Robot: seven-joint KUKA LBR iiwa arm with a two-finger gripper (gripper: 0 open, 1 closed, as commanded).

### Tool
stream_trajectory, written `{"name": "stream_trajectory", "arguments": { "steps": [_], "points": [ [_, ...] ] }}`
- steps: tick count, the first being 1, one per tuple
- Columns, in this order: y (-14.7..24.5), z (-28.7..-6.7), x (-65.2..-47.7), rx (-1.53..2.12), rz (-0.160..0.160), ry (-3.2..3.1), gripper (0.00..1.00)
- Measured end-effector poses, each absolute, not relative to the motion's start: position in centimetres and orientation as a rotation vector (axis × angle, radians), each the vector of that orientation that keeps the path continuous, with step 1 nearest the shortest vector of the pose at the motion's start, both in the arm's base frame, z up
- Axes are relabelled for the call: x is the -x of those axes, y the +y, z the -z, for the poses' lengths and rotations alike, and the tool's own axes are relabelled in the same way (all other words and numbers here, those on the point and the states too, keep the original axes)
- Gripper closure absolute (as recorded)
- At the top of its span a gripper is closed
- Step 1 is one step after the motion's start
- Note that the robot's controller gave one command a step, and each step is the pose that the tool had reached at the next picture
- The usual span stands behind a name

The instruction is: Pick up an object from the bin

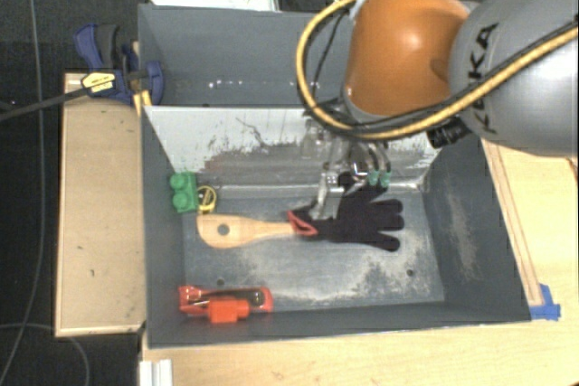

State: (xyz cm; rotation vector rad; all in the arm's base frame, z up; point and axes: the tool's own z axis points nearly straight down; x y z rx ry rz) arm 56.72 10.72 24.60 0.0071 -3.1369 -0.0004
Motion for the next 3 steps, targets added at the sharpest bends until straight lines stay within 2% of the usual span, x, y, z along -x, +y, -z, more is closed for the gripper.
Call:
{"name": "stream_trajectory", "arguments": {
  "steps": [1,2,3],
  "points": [
    [10.7,-25.0,-56.9,0.001,0.003,-3.145,0.00],
    [1.7,-11.4,-56.6,-0.383,0.000,-3.124,0.00],
    [0.6,-16.1,-57.4,-0.237,0.006,-3.147,0.00]
  ]
}}
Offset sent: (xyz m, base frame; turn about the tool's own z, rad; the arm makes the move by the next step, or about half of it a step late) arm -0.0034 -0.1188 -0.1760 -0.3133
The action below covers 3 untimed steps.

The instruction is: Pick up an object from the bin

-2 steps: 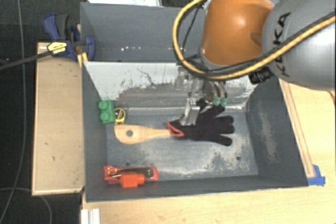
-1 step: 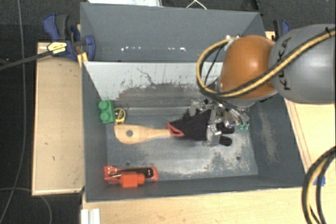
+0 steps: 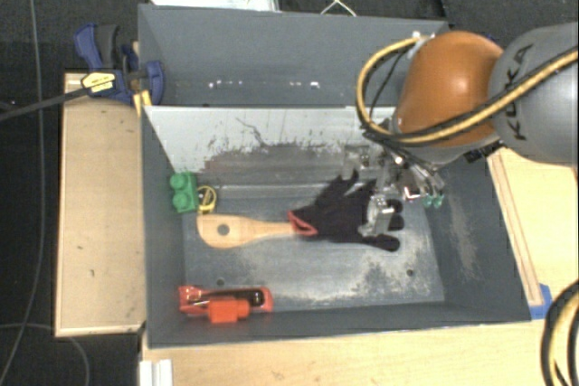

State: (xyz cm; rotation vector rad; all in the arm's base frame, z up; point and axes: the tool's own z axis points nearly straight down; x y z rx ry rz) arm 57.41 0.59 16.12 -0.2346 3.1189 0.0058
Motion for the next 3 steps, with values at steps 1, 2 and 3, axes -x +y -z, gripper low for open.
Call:
{"name": "stream_trajectory", "arguments": {
  "steps": [1,2,3],
  "points": [
    [-2.5,-10.1,-57.9,0.132,-0.003,3.137,0.00],
    [-3.4,-7.1,-57.2,0.044,-0.010,3.122,0.00],
    [-1.4,-7.1,-57.5,-0.139,-0.007,3.122,1.00]
  ]
}}
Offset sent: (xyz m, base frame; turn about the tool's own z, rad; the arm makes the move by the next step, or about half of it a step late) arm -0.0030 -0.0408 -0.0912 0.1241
